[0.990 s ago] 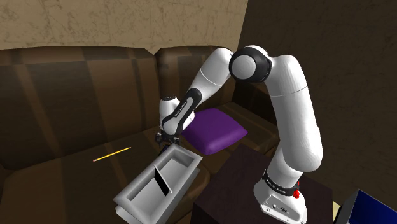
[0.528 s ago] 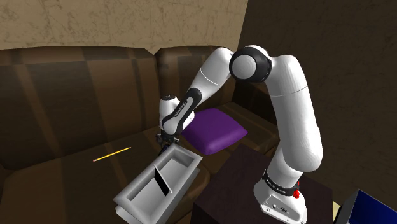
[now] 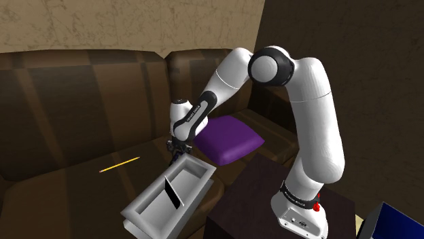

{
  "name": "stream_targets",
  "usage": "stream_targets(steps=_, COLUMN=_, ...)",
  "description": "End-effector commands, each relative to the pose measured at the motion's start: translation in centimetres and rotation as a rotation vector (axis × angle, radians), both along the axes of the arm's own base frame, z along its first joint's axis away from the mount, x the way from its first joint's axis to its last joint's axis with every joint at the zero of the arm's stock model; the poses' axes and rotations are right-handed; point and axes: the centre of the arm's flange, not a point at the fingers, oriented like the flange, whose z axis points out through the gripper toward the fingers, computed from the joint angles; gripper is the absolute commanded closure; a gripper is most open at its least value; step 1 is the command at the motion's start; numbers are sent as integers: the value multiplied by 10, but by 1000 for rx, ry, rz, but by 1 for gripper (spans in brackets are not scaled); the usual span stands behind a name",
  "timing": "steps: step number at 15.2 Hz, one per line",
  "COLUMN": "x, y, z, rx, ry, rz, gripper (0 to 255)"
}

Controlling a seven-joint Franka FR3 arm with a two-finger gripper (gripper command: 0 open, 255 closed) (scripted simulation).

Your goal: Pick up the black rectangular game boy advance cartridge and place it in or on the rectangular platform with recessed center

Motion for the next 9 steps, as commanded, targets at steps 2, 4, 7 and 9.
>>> stream_targets(steps=2, x=-1, y=0, z=16, rx=0, ry=0, rz=0, gripper=255)
stream_targets(steps=4, x=-1, y=0, z=26, rx=0, ry=0, rz=0, gripper=255)
stream_targets(steps=7, x=-1, y=0, z=42, rx=0, ry=0, rz=0, gripper=255)
stream_targets(steps=9, x=-1, y=0, z=53, rx=0, ry=0, rz=0, gripper=255)
